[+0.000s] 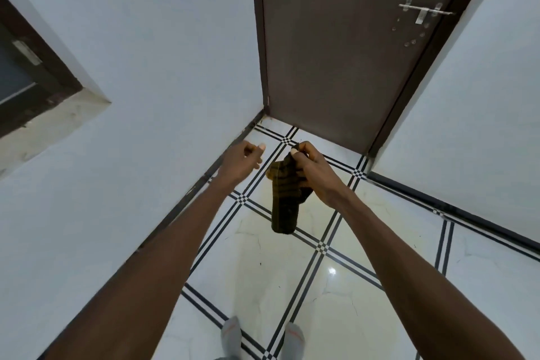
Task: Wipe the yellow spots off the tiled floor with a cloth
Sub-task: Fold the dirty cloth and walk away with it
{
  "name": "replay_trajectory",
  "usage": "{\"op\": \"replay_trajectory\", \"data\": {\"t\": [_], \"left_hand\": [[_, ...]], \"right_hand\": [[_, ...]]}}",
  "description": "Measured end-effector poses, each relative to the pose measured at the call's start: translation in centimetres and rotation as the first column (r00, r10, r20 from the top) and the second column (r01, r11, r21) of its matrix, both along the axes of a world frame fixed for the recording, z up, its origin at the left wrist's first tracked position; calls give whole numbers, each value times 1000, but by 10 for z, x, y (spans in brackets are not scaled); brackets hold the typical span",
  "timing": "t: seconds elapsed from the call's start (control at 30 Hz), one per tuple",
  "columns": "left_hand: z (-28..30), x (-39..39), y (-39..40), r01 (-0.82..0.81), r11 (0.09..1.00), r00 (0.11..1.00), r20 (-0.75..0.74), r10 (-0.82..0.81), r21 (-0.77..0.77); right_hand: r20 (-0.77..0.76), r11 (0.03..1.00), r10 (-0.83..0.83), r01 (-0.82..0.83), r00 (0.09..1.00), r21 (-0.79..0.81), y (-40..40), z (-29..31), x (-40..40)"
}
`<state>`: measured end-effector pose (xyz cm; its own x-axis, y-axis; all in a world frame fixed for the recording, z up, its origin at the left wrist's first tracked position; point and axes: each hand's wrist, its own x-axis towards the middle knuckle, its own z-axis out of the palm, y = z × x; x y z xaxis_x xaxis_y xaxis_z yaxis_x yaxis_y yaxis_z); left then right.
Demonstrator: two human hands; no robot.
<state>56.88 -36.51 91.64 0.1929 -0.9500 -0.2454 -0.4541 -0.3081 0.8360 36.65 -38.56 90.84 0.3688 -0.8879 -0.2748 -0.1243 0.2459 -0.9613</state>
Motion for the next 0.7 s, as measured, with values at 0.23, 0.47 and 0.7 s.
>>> {"op": "replay_trajectory", "data": {"t": [0.23, 0.47, 0.7], "left_hand": [[-45, -15, 30, -31, 954, 935, -329, 133, 298], [-45, -17, 21, -89, 962, 811, -541, 221, 260], [-54, -16, 22, -70, 959, 769, -598, 226, 273]], "right_hand": [[83, 996, -2, -5, 997, 85, 10, 2, 7], [161, 979, -79, 46, 984, 197, 12, 1, 3], [170, 958, -145, 96, 975, 270, 8, -6, -13]]}}
